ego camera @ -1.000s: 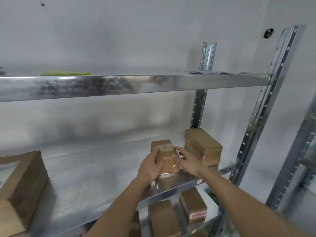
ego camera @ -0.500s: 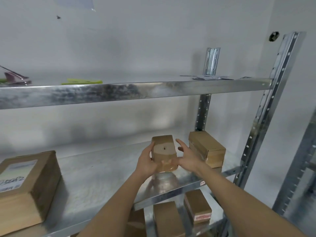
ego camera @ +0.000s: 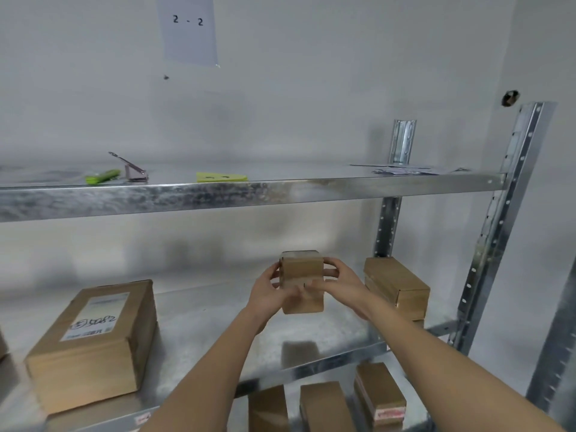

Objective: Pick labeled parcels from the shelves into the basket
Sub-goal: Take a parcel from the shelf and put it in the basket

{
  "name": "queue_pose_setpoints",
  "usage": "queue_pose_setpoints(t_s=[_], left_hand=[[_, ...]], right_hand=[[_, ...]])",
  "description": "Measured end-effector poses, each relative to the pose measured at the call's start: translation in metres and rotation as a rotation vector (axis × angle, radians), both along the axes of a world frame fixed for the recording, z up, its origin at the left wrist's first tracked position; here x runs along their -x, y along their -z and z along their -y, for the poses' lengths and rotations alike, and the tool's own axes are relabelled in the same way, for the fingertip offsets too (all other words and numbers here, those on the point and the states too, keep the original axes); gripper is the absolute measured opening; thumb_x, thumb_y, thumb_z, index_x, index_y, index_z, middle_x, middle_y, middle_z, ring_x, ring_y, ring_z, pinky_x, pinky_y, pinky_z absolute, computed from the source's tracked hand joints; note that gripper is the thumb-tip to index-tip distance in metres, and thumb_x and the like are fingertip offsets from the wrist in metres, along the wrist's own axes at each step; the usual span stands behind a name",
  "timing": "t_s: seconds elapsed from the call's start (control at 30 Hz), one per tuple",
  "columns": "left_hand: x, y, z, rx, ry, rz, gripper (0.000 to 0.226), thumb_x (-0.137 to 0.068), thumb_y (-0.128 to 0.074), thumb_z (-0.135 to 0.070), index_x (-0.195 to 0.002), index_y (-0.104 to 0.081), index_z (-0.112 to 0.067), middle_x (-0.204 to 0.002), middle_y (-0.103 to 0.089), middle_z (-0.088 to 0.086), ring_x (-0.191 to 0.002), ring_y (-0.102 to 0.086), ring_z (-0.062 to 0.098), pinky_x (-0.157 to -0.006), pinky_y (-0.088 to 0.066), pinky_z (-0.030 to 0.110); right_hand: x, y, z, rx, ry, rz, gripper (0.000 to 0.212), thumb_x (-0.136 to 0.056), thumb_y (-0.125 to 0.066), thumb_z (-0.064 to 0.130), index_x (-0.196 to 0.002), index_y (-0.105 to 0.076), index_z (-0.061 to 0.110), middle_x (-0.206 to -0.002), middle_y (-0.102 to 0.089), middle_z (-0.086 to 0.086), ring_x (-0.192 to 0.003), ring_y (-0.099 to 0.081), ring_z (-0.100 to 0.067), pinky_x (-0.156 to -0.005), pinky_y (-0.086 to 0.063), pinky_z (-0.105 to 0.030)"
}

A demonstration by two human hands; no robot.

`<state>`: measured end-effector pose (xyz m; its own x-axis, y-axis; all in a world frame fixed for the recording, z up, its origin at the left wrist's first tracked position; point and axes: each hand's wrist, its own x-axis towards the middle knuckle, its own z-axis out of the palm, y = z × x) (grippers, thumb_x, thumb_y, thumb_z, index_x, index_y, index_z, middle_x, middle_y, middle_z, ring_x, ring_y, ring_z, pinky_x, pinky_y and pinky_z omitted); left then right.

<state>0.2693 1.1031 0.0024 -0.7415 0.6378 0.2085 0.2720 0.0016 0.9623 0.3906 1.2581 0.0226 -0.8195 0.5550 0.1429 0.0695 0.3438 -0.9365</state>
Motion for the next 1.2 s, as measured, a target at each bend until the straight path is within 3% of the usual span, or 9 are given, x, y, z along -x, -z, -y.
queue_pose_setpoints(t_s=[0.07, 0.2, 0.33, 0.47, 0.7, 0.87, 0.97, 1.07, 1.2], left_hand=[[0.003, -0.003, 0.007, -0.050, -0.038, 0.054, 0.072, -0.073, -0.086, -0.035, -0.135, -0.050, -0.022, -0.128, -0.059, -0.005, -0.111, -0.059, 0.013, -0.088, -0.050, 0.027], [0.000, -0.009, 0.017, -0.093, -0.114, 0.068, 0.059, -0.083, -0.077, -0.041, -0.130, -0.051, -0.016, -0.124, -0.059, -0.001, -0.098, -0.058, -0.001, -0.072, -0.045, 0.016], [-0.001, -0.007, 0.027, -0.083, -0.159, -0.001, 0.061, -0.087, -0.074, -0.025, -0.141, -0.047, -0.017, -0.121, -0.059, -0.001, -0.098, -0.061, 0.009, -0.077, -0.049, 0.020], [-0.001, 0.003, 0.036, -0.065, -0.123, -0.032, 0.075, -0.076, -0.079, -0.002, -0.143, -0.048, -0.016, -0.125, -0.058, 0.005, -0.103, -0.063, 0.018, -0.078, -0.056, 0.022], [-0.004, 0.033, 0.046, -0.006, -0.160, -0.052, 0.068, -0.076, -0.075, 0.007, -0.133, -0.056, -0.025, -0.122, -0.060, 0.001, -0.104, -0.060, 0.017, -0.070, -0.058, 0.022], [-0.010, 0.054, 0.044, 0.062, -0.187, -0.080, 0.061, -0.083, -0.075, -0.004, -0.135, -0.055, -0.027, -0.125, -0.056, -0.004, -0.107, -0.058, 0.017, -0.086, -0.057, 0.029], [-0.012, 0.064, 0.037, 0.072, -0.229, -0.050, 0.049, -0.087, -0.075, -0.020, -0.132, -0.057, -0.026, -0.121, -0.057, -0.007, -0.103, -0.058, 0.014, -0.082, -0.054, 0.022], [-0.010, 0.068, 0.027, 0.069, -0.286, -0.048, 0.035, -0.090, -0.071, -0.026, -0.124, -0.063, -0.023, -0.115, -0.062, -0.007, -0.098, -0.060, 0.012, -0.074, -0.049, 0.013], [-0.005, 0.073, 0.011, 0.146, -0.356, -0.090, 0.024, -0.092, -0.069, -0.021, -0.116, -0.068, -0.021, -0.117, -0.067, -0.001, -0.099, -0.063, 0.015, -0.087, -0.056, 0.028]], right_hand=[[0.003, -0.003, 0.007, 0.064, 0.003, -0.036, 0.062, -0.082, -0.084, 0.040, -0.133, -0.051, 0.024, -0.126, -0.064, 0.002, -0.117, -0.060, -0.012, -0.086, -0.047, -0.021], [0.009, -0.003, 0.021, 0.092, 0.037, -0.076, 0.050, -0.090, -0.073, 0.049, -0.123, -0.051, 0.019, -0.123, -0.061, -0.001, -0.114, -0.060, -0.014, -0.093, -0.049, -0.030], [0.013, 0.002, 0.026, 0.032, 0.044, -0.077, 0.045, -0.089, -0.078, 0.026, -0.125, -0.052, 0.022, -0.127, -0.063, -0.005, -0.118, -0.060, -0.017, -0.101, -0.053, -0.039], [0.010, 0.003, 0.039, 0.006, -0.045, -0.090, 0.075, -0.084, -0.077, 0.000, -0.143, -0.046, 0.036, -0.126, -0.059, -0.005, -0.105, -0.071, -0.024, -0.076, -0.057, -0.022], [0.004, 0.031, 0.051, -0.021, -0.006, -0.031, 0.060, -0.083, -0.069, -0.014, -0.126, -0.055, 0.025, -0.122, -0.061, -0.004, -0.098, -0.067, -0.016, -0.070, -0.063, -0.030], [0.005, 0.056, 0.049, -0.056, 0.023, -0.007, 0.048, -0.086, -0.076, 0.001, -0.116, -0.057, 0.033, -0.126, -0.064, -0.001, -0.111, -0.066, -0.022, -0.076, -0.061, -0.027], [0.011, 0.068, 0.043, -0.070, 0.041, 0.013, 0.034, -0.087, -0.079, 0.017, -0.110, -0.060, 0.032, -0.123, -0.065, 0.003, -0.115, -0.064, -0.017, -0.090, -0.059, -0.034], [0.018, 0.077, 0.033, -0.073, 0.073, 0.014, 0.020, -0.092, -0.075, 0.025, -0.107, -0.063, 0.028, -0.120, -0.066, 0.005, -0.115, -0.062, -0.011, -0.092, -0.057, -0.032], [0.026, 0.087, 0.017, -0.123, 0.080, 0.070, 0.015, -0.096, -0.069, 0.022, -0.109, -0.063, 0.025, -0.120, -0.066, 0.007, -0.120, -0.061, -0.012, -0.099, -0.054, -0.031]])
